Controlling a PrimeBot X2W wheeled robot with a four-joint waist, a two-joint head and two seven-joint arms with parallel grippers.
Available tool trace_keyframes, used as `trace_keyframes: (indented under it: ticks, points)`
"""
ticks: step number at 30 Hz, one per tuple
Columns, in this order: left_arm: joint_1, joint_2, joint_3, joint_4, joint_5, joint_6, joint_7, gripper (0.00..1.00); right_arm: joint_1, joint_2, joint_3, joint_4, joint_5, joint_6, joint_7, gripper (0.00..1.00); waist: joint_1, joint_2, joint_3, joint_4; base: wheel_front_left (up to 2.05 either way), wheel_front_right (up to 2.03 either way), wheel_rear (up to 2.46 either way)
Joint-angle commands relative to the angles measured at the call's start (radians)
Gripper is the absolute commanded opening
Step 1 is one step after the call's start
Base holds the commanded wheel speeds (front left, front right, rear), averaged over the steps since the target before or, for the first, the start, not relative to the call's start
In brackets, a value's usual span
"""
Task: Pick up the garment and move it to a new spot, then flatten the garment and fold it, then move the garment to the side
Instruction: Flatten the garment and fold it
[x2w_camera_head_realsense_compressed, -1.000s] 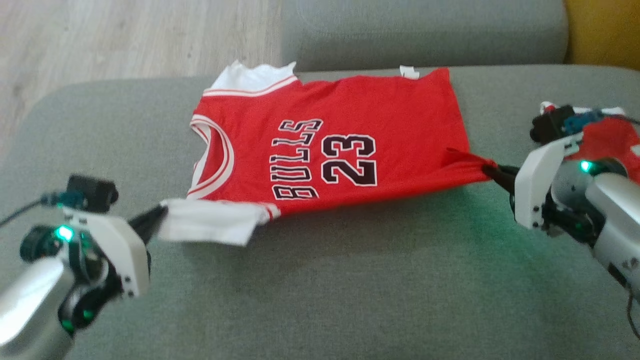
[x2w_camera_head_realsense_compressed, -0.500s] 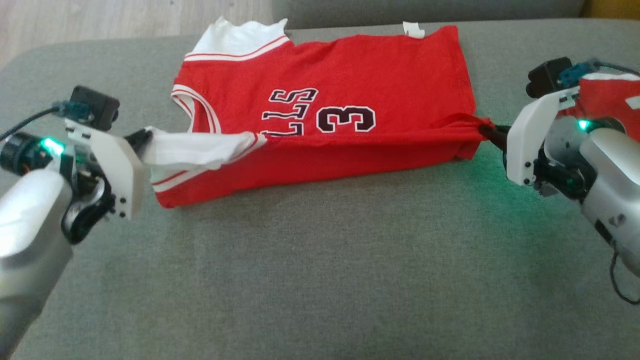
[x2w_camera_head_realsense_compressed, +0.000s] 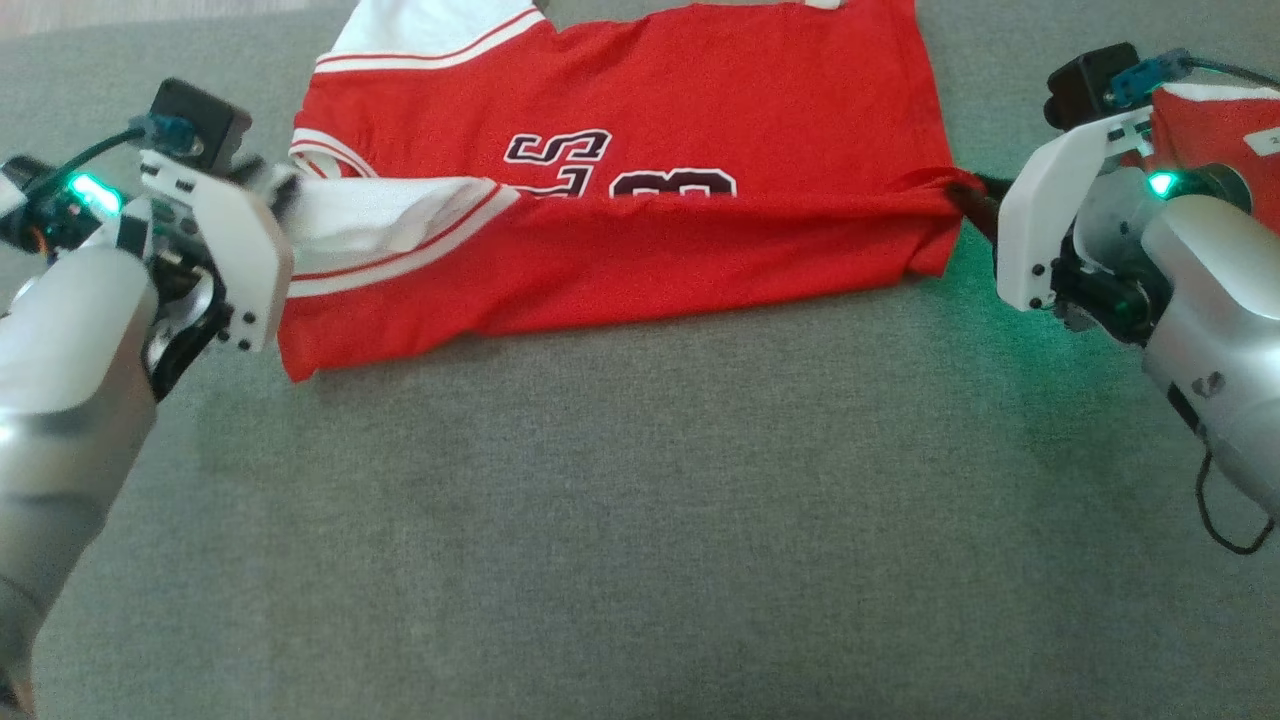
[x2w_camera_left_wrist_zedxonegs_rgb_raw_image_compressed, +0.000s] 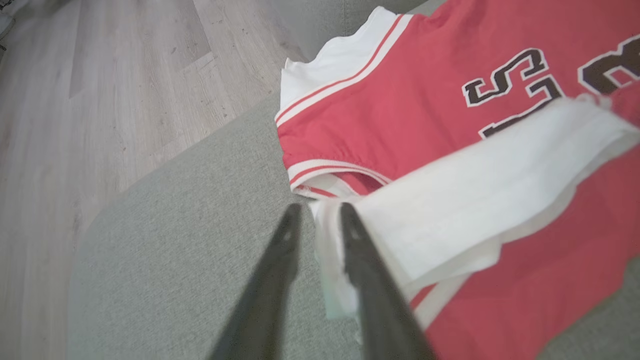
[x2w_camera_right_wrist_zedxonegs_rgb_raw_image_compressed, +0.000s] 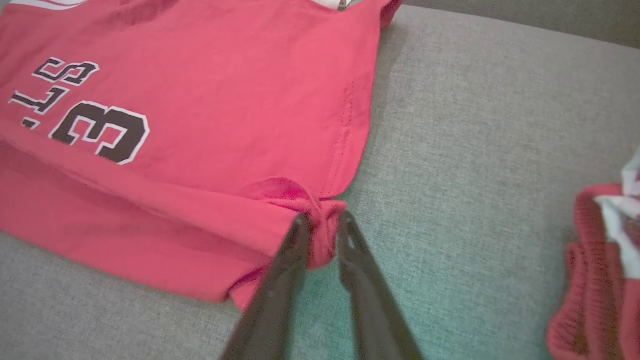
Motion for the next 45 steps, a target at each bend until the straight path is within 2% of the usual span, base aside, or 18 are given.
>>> trace_keyframes:
  ticks: [1, 3, 6, 9, 13, 16, 18, 21, 25, 29, 33, 37, 45]
  points:
    - [-0.073, 0.018, 0.033, 0.018, 0.005, 0.002, -0.032, 1.00, -0.022, 0.007, -0.003, 0.001, -0.006, 0.003, -0.026, 1.00, -0.0002, 0.0000, 0.008, -0.001, 0.00, 0.00, 0.00]
    - [-0.086, -0.003, 0.038, 0.050, 0.010, 0.005, -0.082, 1.00, -0.026, 0.014, -0.005, 0.012, -0.009, 0.003, -0.061, 1.00, -0.0002, 0.0000, 0.009, 0.001, 0.00, 0.00, 0.00]
    - [-0.099, -0.035, 0.064, 0.091, 0.011, 0.035, -0.196, 1.00, -0.023, 0.018, -0.017, 0.019, -0.006, 0.003, -0.142, 1.00, -0.0002, 0.0000, -0.004, 0.005, 0.00, 0.00, 0.00]
    - [-0.099, -0.066, 0.109, 0.113, -0.003, 0.072, -0.350, 1.00, -0.017, 0.021, -0.053, 0.020, -0.003, 0.003, -0.297, 1.00, -0.0002, 0.0000, -0.026, 0.010, 0.00, 0.00, 0.00]
    - [-0.060, -0.105, 0.179, 0.121, -0.050, 0.097, -0.545, 1.00, 0.020, 0.028, -0.099, 0.015, -0.006, 0.003, -0.526, 1.00, -0.0002, 0.0000, -0.073, 0.017, 0.00, 0.00, 0.00]
    - [-0.012, -0.124, 0.233, 0.095, -0.073, 0.117, -0.606, 1.00, 0.046, 0.031, -0.139, 0.024, -0.054, 0.003, -0.613, 1.00, -0.0002, 0.0000, -0.111, 0.022, 0.00, 0.00, 0.00]
    - [0.028, -0.123, 0.276, 0.033, -0.051, 0.146, -0.614, 1.00, 0.061, 0.036, -0.245, -0.005, -0.090, 0.003, -0.618, 1.00, -0.0002, 0.0000, -0.133, 0.022, 0.00, 0.00, 0.00]
    - [0.147, -0.127, 0.385, -0.130, 0.008, 0.196, -0.615, 1.00, 0.147, 0.049, -0.466, -0.093, -0.217, 0.003, -0.619, 1.00, -0.0002, 0.0000, -0.165, 0.021, 0.00, 0.00, 0.00]
    - [0.360, -0.160, 0.513, -0.308, 0.087, 0.232, -0.615, 1.00, 0.337, 0.129, -0.743, -0.245, -0.437, 0.003, -0.619, 1.00, -0.0002, 0.0000, -0.215, 0.014, 0.00, 0.00, 0.00]
    - [0.550, -0.220, 0.607, -0.420, 0.146, 0.223, -0.615, 1.00, 0.530, 0.259, -0.938, -0.400, -0.625, 0.003, -0.619, 1.00, -0.0002, 0.0000, -0.261, 0.009, 0.00, 0.00, 0.00]
    - [0.687, -0.279, 0.680, -0.479, 0.207, 0.206, -0.615, 1.00, 0.680, 0.349, -1.030, -0.523, -0.759, 0.003, -0.619, 1.00, -0.0002, 0.0000, -0.283, 0.001, 0.00, 0.00, 0.00]
    - [0.785, -0.341, 0.740, -0.494, 0.253, 0.184, -0.615, 1.00, 0.795, 0.378, -1.044, -0.578, -0.835, 0.003, -0.619, 1.00, -0.0002, 0.0000, -0.293, -0.007, 0.00, 0.00, 0.00]
    - [0.842, -0.406, 0.828, -0.428, 0.328, 0.131, -0.615, 1.00, 0.869, 0.384, -1.031, -0.610, -0.801, 0.003, -0.619, 1.00, -0.0002, 0.0000, -0.278, -0.025, 0.00, 0.00, 0.00]
